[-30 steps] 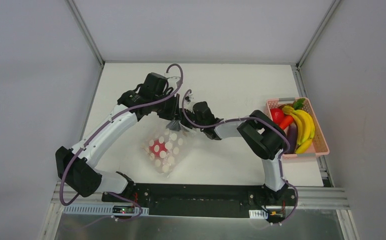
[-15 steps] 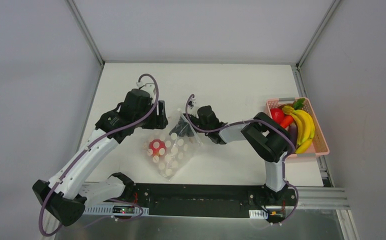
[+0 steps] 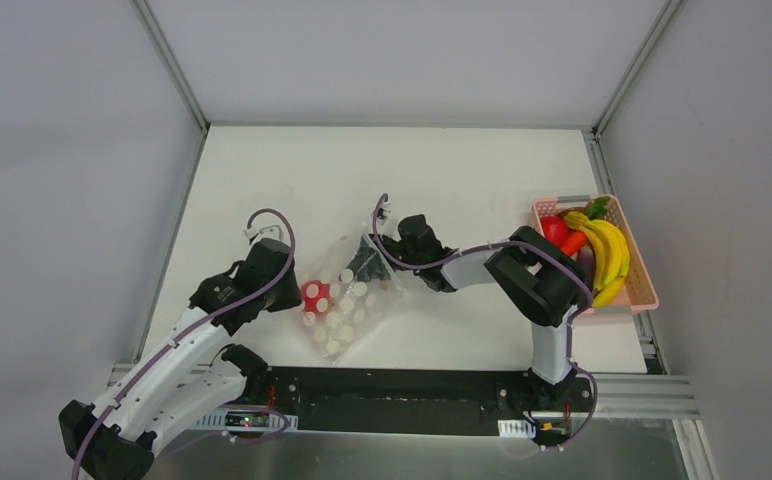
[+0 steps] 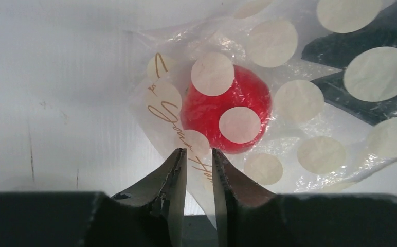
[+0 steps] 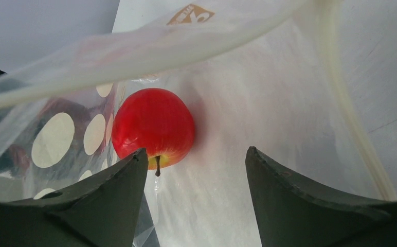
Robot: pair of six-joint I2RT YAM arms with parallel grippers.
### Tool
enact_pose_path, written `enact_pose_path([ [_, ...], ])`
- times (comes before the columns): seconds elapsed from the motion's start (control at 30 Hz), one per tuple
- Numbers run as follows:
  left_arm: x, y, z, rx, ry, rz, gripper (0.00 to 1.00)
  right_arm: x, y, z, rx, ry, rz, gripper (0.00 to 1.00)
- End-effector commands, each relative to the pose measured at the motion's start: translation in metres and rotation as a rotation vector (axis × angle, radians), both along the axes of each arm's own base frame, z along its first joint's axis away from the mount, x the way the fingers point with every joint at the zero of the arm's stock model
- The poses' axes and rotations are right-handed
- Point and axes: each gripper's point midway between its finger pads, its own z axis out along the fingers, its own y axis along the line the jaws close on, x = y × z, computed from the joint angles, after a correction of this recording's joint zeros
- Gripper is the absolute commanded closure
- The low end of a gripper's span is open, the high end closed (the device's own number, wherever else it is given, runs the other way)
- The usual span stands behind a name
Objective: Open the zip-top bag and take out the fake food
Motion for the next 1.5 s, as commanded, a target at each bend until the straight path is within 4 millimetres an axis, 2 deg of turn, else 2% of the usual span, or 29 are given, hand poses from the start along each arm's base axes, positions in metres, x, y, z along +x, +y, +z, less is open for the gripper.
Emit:
enact_pose_path([
  [0.0,-0.002,0.001,-0.013,-0.032,0.024,0.06,0.81,-0.009,0.006,0.035,0.1,-0.072,0.067,0.26],
  [0.1,-0.004,-0.001,-0.027,-0.027,0.057,0.06,0.87,-0.014,0.006,0.035,0.108,-0.067,0.086,0.24],
  [0.27,-0.001,-0.005,-0.047,-0.012,0.1,0.061,0.88,-0.019,0.011,0.038,0.119,-0.067,0.115,0.18],
  [0.57,0.01,-0.013,-0.067,0.018,0.139,0.041,0.9,-0.026,0.031,0.042,0.141,-0.078,0.163,0.14],
  [0.73,0.014,-0.021,-0.079,0.031,0.184,0.004,0.93,-0.023,0.043,0.039,0.143,-0.078,0.166,0.14],
  [0.87,0.016,-0.025,-0.089,0.035,0.214,-0.009,0.94,-0.023,0.048,0.027,0.121,-0.063,0.167,0.14],
  [1.03,0.016,-0.029,-0.097,0.032,0.237,-0.016,0.95,-0.029,0.049,0.002,0.06,-0.042,0.182,0.14],
  [1.17,0.017,-0.027,-0.1,0.048,0.246,-0.014,0.94,-0.033,0.045,-0.004,0.043,-0.037,0.183,0.19],
  [1.33,0.013,-0.021,-0.108,0.076,0.266,0.002,0.95,-0.031,0.031,0.007,0.026,-0.087,0.155,0.33],
  [1.47,0.008,-0.018,-0.118,0.091,0.3,0.028,0.94,-0.021,0.013,0.015,-0.002,-0.113,0.102,0.38],
])
